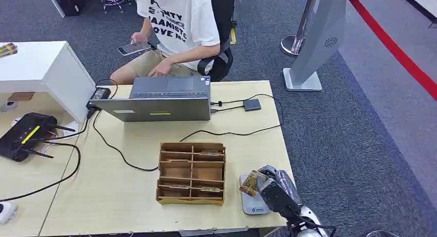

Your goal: Pass the card to the sensor for recognition and then transmit it.

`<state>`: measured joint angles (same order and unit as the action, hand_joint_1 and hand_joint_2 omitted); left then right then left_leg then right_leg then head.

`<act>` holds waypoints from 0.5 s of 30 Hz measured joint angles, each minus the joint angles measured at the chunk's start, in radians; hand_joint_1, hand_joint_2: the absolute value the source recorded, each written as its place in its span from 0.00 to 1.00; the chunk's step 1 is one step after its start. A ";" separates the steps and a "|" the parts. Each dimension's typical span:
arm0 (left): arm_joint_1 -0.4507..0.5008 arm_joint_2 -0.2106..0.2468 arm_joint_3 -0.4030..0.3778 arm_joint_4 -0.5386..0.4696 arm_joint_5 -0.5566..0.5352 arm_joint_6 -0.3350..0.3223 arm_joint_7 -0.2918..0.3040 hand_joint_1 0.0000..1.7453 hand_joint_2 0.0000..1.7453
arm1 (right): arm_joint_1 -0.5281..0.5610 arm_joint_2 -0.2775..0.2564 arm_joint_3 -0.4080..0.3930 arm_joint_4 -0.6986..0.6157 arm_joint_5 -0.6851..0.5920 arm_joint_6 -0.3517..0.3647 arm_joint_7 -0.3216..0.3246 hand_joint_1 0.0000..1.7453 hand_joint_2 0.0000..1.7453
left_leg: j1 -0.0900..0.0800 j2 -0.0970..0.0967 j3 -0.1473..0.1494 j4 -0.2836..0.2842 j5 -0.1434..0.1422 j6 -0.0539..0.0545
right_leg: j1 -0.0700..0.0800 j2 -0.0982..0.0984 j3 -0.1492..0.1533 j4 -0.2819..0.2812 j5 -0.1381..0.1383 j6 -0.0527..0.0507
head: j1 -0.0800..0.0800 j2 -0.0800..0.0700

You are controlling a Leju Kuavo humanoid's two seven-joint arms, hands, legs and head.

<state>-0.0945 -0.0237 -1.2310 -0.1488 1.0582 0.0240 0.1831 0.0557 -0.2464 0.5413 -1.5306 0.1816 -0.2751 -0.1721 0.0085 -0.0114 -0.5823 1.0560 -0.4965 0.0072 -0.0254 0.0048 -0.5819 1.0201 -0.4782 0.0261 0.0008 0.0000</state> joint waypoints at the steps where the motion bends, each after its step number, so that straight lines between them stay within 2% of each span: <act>1: 0.000 0.000 0.000 0.000 0.003 0.000 -0.003 0.00 0.00 | 0.007 -0.003 -0.007 -0.025 0.000 -0.008 -0.008 1.00 1.00 | 0.000 0.000 0.000 0.000 0.000 0.000 | 0.000 0.000 0.000 0.000 0.000 0.000 | 0.000 0.000; 8: 0.001 0.002 0.000 0.000 0.017 0.006 -0.010 0.00 0.00 | 0.059 -0.031 -0.049 -0.216 0.004 -0.063 -0.071 1.00 1.00 | 0.000 0.000 -0.002 0.000 0.000 0.000 | 0.000 0.000 -0.002 0.000 0.000 0.000 | 0.000 0.000; 15: 0.001 0.002 0.000 0.000 0.013 0.005 -0.035 0.00 0.00 | 0.075 -0.048 -0.061 -0.292 0.005 -0.090 -0.094 1.00 1.00 | 0.000 0.000 -0.002 0.000 0.000 0.000 | 0.000 0.000 -0.002 0.000 0.000 0.000 | 0.000 0.000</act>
<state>-0.0937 -0.0217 -1.2310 -0.1488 1.0712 0.0294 0.1480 0.1306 -0.2945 0.4807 -1.8227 0.1862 -0.3647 -0.2659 0.0085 -0.0114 -0.5846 1.0559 -0.4968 0.0070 -0.0253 0.0047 -0.5839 1.0201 -0.4785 0.0262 0.0008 0.0000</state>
